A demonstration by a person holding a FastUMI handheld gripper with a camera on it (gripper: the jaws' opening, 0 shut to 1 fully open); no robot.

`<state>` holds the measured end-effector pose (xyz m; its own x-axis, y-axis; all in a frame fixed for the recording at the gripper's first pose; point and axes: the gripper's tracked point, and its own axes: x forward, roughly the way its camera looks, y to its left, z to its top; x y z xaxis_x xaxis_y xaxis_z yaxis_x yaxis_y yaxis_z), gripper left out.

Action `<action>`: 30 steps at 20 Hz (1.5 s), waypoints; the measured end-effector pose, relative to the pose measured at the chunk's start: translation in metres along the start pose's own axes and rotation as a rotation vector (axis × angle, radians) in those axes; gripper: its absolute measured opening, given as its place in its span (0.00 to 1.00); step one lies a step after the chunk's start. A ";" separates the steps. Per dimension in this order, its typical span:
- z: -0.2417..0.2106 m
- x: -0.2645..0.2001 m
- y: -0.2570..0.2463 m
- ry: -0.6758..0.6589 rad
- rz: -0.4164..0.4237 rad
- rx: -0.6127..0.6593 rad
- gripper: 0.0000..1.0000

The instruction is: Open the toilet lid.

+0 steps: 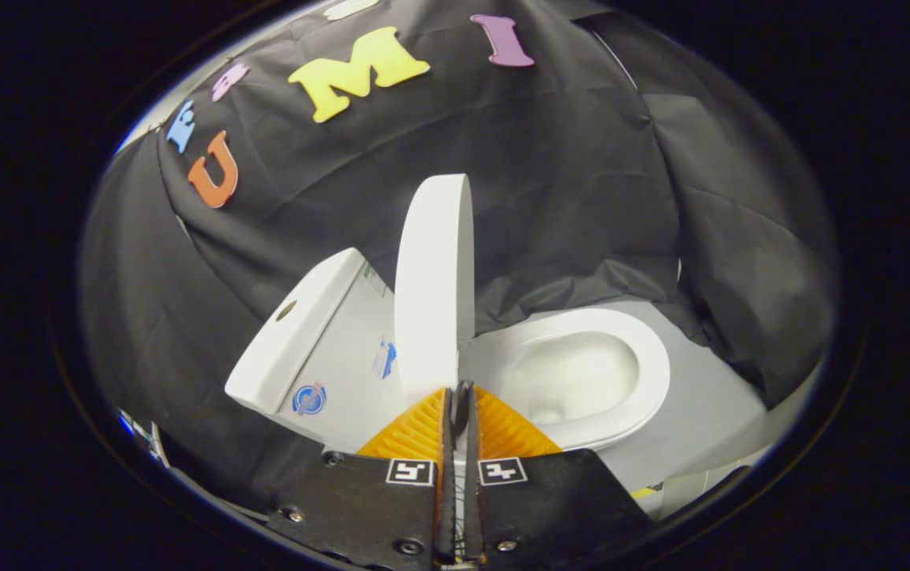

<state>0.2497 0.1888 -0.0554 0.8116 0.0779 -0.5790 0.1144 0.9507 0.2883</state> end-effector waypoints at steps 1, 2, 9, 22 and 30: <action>-0.001 0.000 0.004 0.001 -0.009 -0.021 0.08; 0.001 -0.001 0.009 0.000 -0.015 -0.044 0.08; 0.000 0.002 0.039 -0.019 -0.039 -0.168 0.08; -0.015 0.014 0.109 -0.048 -0.033 -0.348 0.08; -0.029 0.023 0.141 -0.057 -0.029 -0.445 0.08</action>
<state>0.2682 0.3335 -0.0504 0.8436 0.0449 -0.5352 -0.1104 0.9897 -0.0910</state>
